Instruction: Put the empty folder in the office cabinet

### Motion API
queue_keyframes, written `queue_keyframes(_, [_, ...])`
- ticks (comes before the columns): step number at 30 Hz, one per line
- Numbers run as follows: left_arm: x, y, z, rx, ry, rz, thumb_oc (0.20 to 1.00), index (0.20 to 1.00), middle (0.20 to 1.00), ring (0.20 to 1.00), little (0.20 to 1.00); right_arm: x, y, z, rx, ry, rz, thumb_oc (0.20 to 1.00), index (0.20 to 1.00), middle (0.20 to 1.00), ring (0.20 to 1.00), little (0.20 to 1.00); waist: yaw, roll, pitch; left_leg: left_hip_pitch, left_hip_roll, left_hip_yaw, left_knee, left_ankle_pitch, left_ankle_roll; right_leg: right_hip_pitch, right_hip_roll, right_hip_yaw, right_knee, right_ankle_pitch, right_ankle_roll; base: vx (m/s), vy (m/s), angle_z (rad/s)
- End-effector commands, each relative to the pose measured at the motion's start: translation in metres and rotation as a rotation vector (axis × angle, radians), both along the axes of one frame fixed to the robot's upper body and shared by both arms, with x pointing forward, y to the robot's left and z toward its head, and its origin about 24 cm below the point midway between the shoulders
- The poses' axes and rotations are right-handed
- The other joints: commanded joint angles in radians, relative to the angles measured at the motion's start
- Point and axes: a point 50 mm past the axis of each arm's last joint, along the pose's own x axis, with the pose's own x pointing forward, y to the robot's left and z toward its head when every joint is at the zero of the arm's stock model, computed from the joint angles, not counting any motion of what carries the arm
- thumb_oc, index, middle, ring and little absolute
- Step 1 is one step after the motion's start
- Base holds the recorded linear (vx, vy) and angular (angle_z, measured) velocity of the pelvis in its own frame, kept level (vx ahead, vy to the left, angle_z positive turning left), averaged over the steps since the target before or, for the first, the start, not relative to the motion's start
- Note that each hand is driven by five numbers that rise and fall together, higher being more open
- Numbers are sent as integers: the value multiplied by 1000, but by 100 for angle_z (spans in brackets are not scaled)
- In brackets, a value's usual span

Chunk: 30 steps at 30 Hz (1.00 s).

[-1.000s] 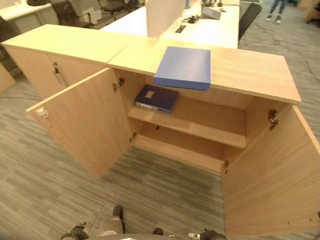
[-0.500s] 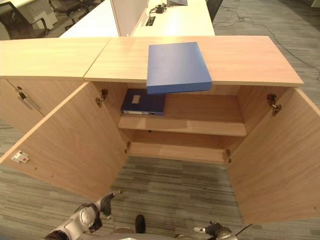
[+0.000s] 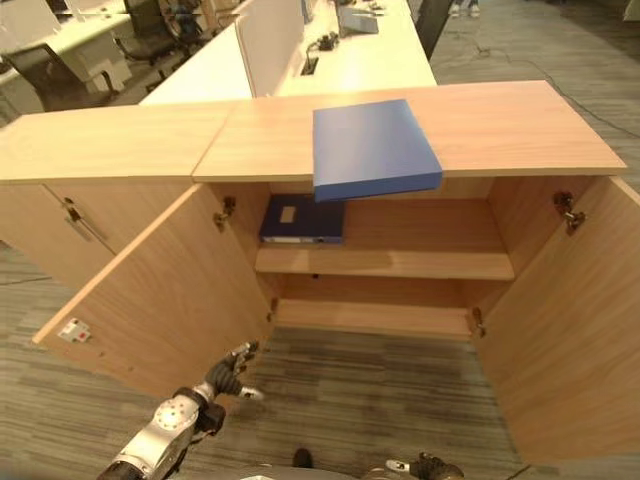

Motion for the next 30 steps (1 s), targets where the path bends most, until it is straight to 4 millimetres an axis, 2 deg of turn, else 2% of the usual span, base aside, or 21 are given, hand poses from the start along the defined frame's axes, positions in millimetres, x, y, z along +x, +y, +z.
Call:
queue_keyframes(1, [30, 4, 51, -48, -244, -5, 1000, 1000, 1000, 1000, 1000, 7, 8, -1, 35, -34, -49, 1000, 1000, 1000, 1000, 1000, -4, -21, 22, 22, -23, -29, 14, -120, -19, -9, -125, -60, -106, 335, 108, 25, -118, -3])
queue_keyframes(2, [40, 3, 72, -106, -332, 16, 1000, 1000, 1000, 1000, 1000, 14, 10, 1, 45, -58, -68, 1000, 1000, 1000, 1000, 1000, -9, -20, 32, 15, -5, -12, 14, -101, -25, -41, -100, -90, -185, 341, 98, 26, -201, -9])
queue_keyframes(4, [42, 2, 79, -126, -361, 30, 1000, 1000, 1000, 1000, 1000, 17, 11, 1, 48, -69, -79, 1000, 1000, 1000, 1000, 1000, -12, -22, 38, 20, 4, -13, 14, -103, -32, -50, -85, -87, -225, 344, 103, -7, -195, -19])
queue_keyframes(5, [47, 2, 90, -169, -413, 77, 1000, 1000, 1000, 1000, 1000, 24, 16, 2, 65, -98, -106, 1000, 1000, 1000, 1000, 1000, -20, -32, 57, 33, 18, -18, 14, -109, -43, -94, -55, -48, -292, 368, 121, 25, -160, -12])
queue_keyframes(6, [47, 2, 90, -169, -413, 77, 1000, 1000, 1000, 1000, 1000, 24, 16, 2, 65, -98, -106, 1000, 1000, 1000, 1000, 1000, -20, -32, 57, 33, 18, -18, 14, -109, -43, -94, -55, -48, -292, 368, 121, 88, -319, -15])
queue_keyframes(7, [48, 3, 96, -173, -449, 109, 1000, 1000, 1000, 1000, 1000, 27, 22, 2, 89, -115, -130, 1000, 1000, 1000, 1000, 1000, -26, -45, 71, 46, 30, -26, 14, -115, -56, -124, -34, 14, -337, 387, 133, 102, -248, -9])
queue_keyframes(9, [49, 5, 101, -163, -487, 126, 1000, 1000, 1000, 1000, 1000, 27, 27, 0, 105, -113, -133, 1000, 1000, 1000, 1000, 1000, -30, -62, 77, 52, 40, -40, 14, -119, -69, -144, -25, 74, -373, 414, 143, 126, -277, 10])
queue_keyframes(11, [48, 6, 102, -155, -495, 130, 1000, 1000, 1000, 1000, 1000, 25, 29, -1, 110, -107, -129, 1000, 1000, 1000, 1000, 1000, -30, -69, 78, 57, 47, -46, 14, -123, -75, -147, -15, 94, -379, 420, 144, 155, -263, 10])
queue_keyframes(12, [48, 8, 105, -125, -522, 134, 1000, 1000, 1000, 1000, 1000, 18, 33, -3, 114, -81, -126, 1000, 1000, 1000, 1000, 1000, -27, -91, 68, 70, 66, -62, 14, -133, -94, -124, 1, 104, -411, 391, 140, 203, -328, -7])
queue_keyframes(13, [48, 9, 105, -124, -522, 134, 1000, 1000, 1000, 1000, 1000, 17, 34, -4, 114, -81, -126, 1000, 1000, 1000, 1000, 1000, -28, -91, 68, 71, 67, -63, 14, -133, -95, -121, 2, 102, -412, 391, 140, 242, -402, -7])
queue_keyframes(16, [43, 14, 106, -105, -537, 166, 1000, 1000, 1000, 1000, 1000, 8, 34, -6, 99, -40, -92, 1000, 1000, 1000, 1000, 1000, -27, -103, 50, 91, 152, -64, 14, -120, -128, -103, 48, 64, -392, 363, 123, 193, -421, 10])
queue_keyframes(17, [40, 16, 108, -116, -545, 188, 1000, 1000, 1000, 1000, 1000, 8, 32, -6, 88, -47, -86, 1000, 1000, 1000, 1000, 1000, -26, -104, 41, 92, 206, -61, 20, -99, -146, -83, 81, 37, -392, 331, 107, 197, -435, 21])
queue_keyframes(18, [39, 16, 107, -116, -545, 188, 1000, 1000, 1000, 1000, 1000, 8, 32, -6, 87, -47, -86, 1000, 1000, 1000, 1000, 1000, -28, -102, 41, 93, 209, -62, 19, -99, -148, -81, 83, 34, -392, 330, 105, 184, -449, 27])
queue_keyframes(21, [36, 18, 114, -117, -580, 214, 1000, 1000, 1000, 1000, 1000, 6, 27, -5, 72, -60, -125, 1000, 1000, 1000, 1000, 1000, -30, -117, 46, 17, 300, -60, 159, -44, -169, -48, 130, -12, -390, 280, 63, 114, -404, 25])
queue_keyframes(23, [37, 23, 124, -24, -651, 218, 1000, 1000, 1000, 1000, 1000, 2, 24, -5, 56, -59, -161, 1000, 1000, 1000, 1000, 1000, -22, -137, 63, -35, 335, -45, 280, 18, -157, -6, 156, -47, -407, 263, 33, 53, -326, 30])
queue_keyframes(24, [37, 23, 124, -24, -651, 218, 1000, 1000, 1000, 1000, 1000, 2, 24, -5, 56, -59, -161, 1000, 1000, 1000, 1000, 1000, -23, -138, 61, -38, 335, -47, 281, 19, -157, -8, 155, -48, -407, 264, 33, 61, -350, 24])
queue_keyframes(25, [36, 32, 133, 40, -723, 273, 1000, 1000, 1000, 1000, 1000, -3, 19, -5, 31, -45, -167, 1000, 1000, 1000, 1000, 1000, -1, -147, 83, -66, 329, -42, 376, 16, -138, 17, 170, -56, -405, 246, 16, 41, -263, 23])
queue_keyframes(26, [32, 33, 131, 34, -718, 289, 1000, 1000, 1000, 1000, 1000, -4, 20, -5, 31, -46, -167, 1000, 1000, 1000, 1000, 1000, 3, -151, 85, -88, 318, -35, 431, 3, -133, 26, 170, -56, -405, 236, 12, 54, -320, 11])
queue_keyframes(28, [26, 41, 129, 50, -719, 356, 1000, 1000, 1000, 1000, 1000, -4, 16, -5, 20, -56, -173, 1000, 1000, 1000, 1000, 1000, 20, -165, 89, -143, 228, -75, 443, -53, -112, 32, 164, -44, -409, 230, 9, 34, -99, 5])
queue_keyframes(29, [23, 43, 126, 52, -707, 375, 1000, 1000, 1000, 1000, 1000, -7, 15, -5, 20, -50, -182, 1000, 1000, 1000, 1000, 1000, 26, -167, 90, -152, 199, -83, 420, -95, -106, 39, 165, -38, -412, 226, 13, 53, -56, -2])
queue_keyframes(30, [18, 49, 116, 59, -651, 402, 1000, 1000, 1000, 1000, 1000, -11, 11, -5, 12, -44, -197, 1000, 1000, 1000, 1000, 1000, 38, -170, 93, -196, 137, -90, 350, -110, -99, 48, 165, -44, -426, 227, 15, 35, -40, 4])
